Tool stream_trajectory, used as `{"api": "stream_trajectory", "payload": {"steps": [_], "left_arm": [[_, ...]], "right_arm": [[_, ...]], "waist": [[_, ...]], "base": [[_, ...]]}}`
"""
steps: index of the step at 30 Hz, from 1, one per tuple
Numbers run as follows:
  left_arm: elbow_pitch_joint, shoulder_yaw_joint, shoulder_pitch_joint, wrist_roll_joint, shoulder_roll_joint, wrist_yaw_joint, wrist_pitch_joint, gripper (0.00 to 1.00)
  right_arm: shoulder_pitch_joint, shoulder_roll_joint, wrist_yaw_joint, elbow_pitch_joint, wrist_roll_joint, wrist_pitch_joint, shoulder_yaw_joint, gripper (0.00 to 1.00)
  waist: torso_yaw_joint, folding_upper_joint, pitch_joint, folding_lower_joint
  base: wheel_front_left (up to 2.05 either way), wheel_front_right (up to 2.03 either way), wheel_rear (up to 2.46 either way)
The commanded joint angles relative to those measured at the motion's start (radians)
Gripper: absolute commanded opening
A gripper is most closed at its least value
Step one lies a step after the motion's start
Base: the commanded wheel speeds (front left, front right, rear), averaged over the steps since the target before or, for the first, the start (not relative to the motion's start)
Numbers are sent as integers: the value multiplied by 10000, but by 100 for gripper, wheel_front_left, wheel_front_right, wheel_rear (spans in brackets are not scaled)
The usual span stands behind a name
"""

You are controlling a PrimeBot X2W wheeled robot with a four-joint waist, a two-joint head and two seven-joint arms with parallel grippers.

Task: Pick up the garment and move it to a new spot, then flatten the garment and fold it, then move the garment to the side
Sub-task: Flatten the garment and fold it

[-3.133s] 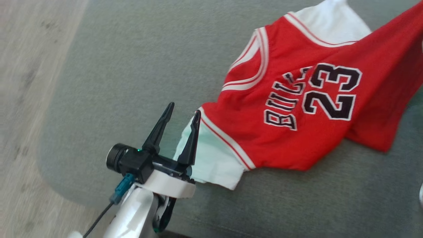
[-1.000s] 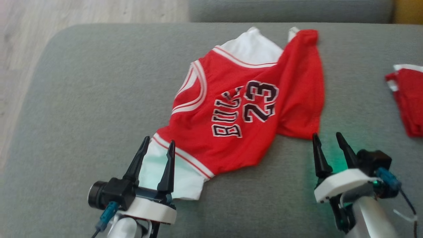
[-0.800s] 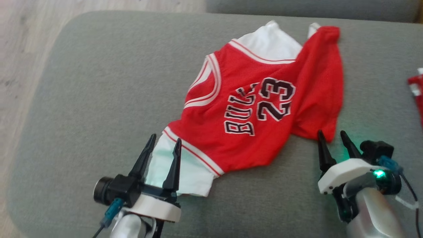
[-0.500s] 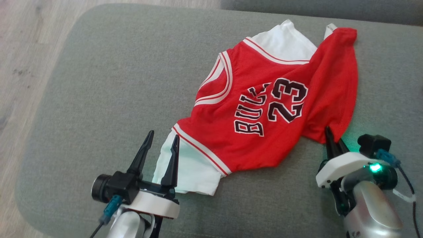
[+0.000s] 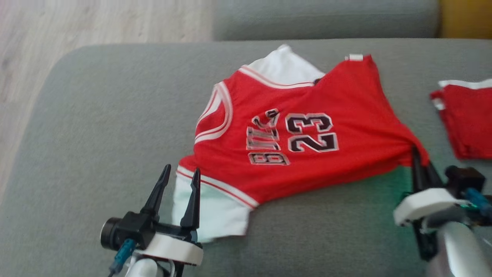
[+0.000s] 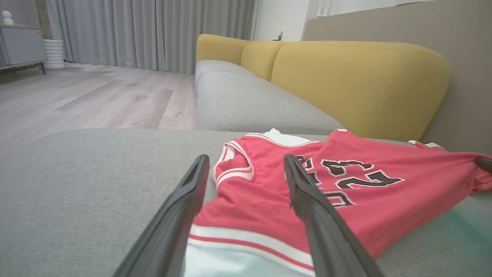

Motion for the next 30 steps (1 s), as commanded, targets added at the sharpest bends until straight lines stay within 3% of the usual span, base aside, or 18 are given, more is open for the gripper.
{"api": "stream_trajectory", "payload": {"steps": [1, 5, 7, 11, 16, 19, 24, 30], "left_arm": [[-407, 383, -185, -46, 31, 76, -95, 100], [-423, 312, -101, -112, 31, 145, -95, 100], [-415, 273, -89, -136, 31, 161, -95, 100], [-410, 267, -96, -152, 31, 169, -95, 100], [-394, 300, -130, -108, 31, 148, -95, 100], [-416, 351, -176, -27, 31, 121, -95, 100], [-420, 459, -535, 271, 54, -51, -95, 100], [-349, 425, -2425, 731, 675, -439, -95, 100]], "right_arm": [[76, -43, -9, -850, -378, 234, -150, 0], [668, -43, -9, -2081, -1010, 942, -768, 0], [878, -43, -9, -2649, -1301, 1204, -801, 100], [1017, -43, -9, -3691, -1844, 1040, -563, 100], [1123, -43, -9, -4414, -1507, 139, 314, 100], [1444, -43, -9, -4496, -1214, -175, 1101, 100], [1629, -43, -9, -4285, -711, -353, 1565, 100], [1253, -43, -9, -4286, -69, -577, 1576, 100]], "waist": [[-418, -1, -366, 1], [-555, -1, -540, 1], [-560, -1, -585, 1], [-532, -1, -629, 1], [-518, -1, -613, 1], [-582, -1, -514, 1], [-888, -1, -134, 1], [-1403, -1, 888, 1]], "base": [[0, 0, 0], [0, 0, 0], [0, 0, 0], [0, 0, 0], [0, 0, 0], [0, 0, 0], [0, 0, 0], [0, 0, 0]]}}
